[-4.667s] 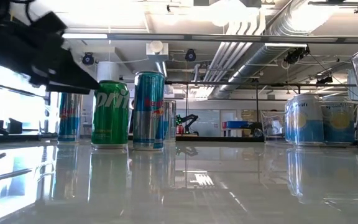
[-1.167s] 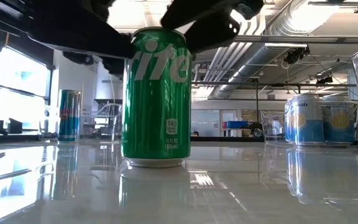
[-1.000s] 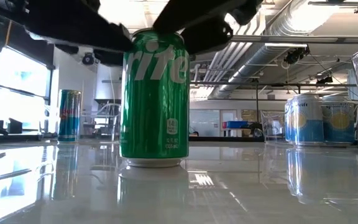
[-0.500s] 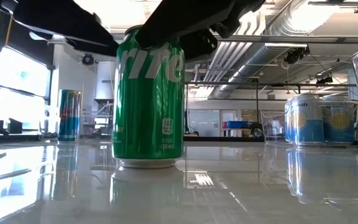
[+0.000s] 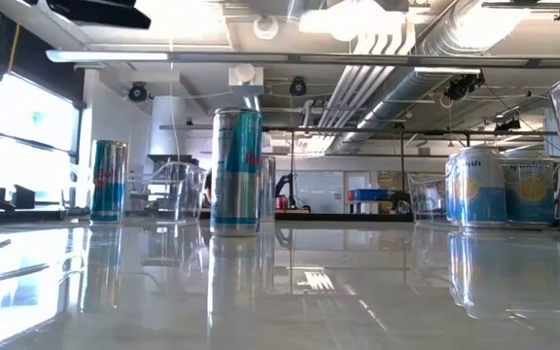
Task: Sort soda cans
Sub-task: Put the green soda can into the bottom transparent bin
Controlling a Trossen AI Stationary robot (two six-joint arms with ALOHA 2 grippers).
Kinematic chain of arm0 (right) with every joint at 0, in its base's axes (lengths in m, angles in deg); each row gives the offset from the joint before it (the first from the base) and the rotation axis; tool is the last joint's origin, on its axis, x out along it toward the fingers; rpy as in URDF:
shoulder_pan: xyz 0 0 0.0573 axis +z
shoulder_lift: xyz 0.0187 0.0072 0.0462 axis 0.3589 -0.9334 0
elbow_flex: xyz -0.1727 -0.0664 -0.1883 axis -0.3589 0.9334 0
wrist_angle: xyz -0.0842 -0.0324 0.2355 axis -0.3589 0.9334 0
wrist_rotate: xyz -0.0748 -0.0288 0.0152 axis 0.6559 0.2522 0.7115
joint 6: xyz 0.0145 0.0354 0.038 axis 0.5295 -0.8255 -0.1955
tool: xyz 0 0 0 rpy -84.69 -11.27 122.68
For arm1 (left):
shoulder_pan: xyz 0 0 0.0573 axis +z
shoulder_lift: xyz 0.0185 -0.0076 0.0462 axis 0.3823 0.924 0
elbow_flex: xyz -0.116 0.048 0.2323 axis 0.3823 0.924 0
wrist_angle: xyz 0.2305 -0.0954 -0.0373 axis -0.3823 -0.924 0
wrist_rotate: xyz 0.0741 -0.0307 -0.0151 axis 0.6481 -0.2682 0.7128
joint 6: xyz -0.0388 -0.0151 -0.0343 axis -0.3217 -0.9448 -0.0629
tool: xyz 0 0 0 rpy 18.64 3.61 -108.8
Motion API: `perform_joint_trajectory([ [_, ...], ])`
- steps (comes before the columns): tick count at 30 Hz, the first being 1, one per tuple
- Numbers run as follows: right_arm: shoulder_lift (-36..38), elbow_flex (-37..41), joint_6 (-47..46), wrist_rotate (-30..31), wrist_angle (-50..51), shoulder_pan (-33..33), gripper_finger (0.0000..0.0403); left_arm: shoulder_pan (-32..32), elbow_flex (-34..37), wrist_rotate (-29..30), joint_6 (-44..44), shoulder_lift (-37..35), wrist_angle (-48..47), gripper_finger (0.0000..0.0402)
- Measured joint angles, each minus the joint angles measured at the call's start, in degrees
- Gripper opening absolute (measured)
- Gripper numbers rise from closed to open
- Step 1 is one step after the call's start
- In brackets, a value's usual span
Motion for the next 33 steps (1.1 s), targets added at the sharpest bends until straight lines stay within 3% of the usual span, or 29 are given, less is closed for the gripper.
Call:
perform_joint_trajectory([
  [6,1.41,-9.07,-14.07,5.75,13.79,12.10,0.0283,0.04,0.00,2.42,3.82,-0.31,-0.13,0.0341],
  [13,1.41,-13.36,-42.05,18.76,30.40,26.64,0.0283,1.28,0.00,2.46,4.82,-0.19,-0.10,0.0341],
  [18,0.62,-13.36,-63.09,22.85,45.17,33.81,0.0283,1.47,0.00,2.46,4.87,-0.18,-0.12,0.0341],
  [22,0.51,-13.36,-75.87,21.29,57.44,36.07,0.0283,1.47,0.00,2.46,4.80,-0.19,-0.10,0.0341],
  [26,0.47,-13.36,-84.47,14.10,67.98,37.05,0.0283,1.74,0.00,2.46,4.15,-0.20,-0.08,0.0341],
  [29,0.12,-13.36,-87.01,9.32,71.90,37.05,0.0283,2.25,0.00,2.42,2.99,-0.18,-0.06,0.0341],
  [33,-1.64,-13.36,-86.14,8.68,72.42,37.01,0.0283,2.83,0.00,2.35,1.79,-0.18,-0.06,0.0341],
])
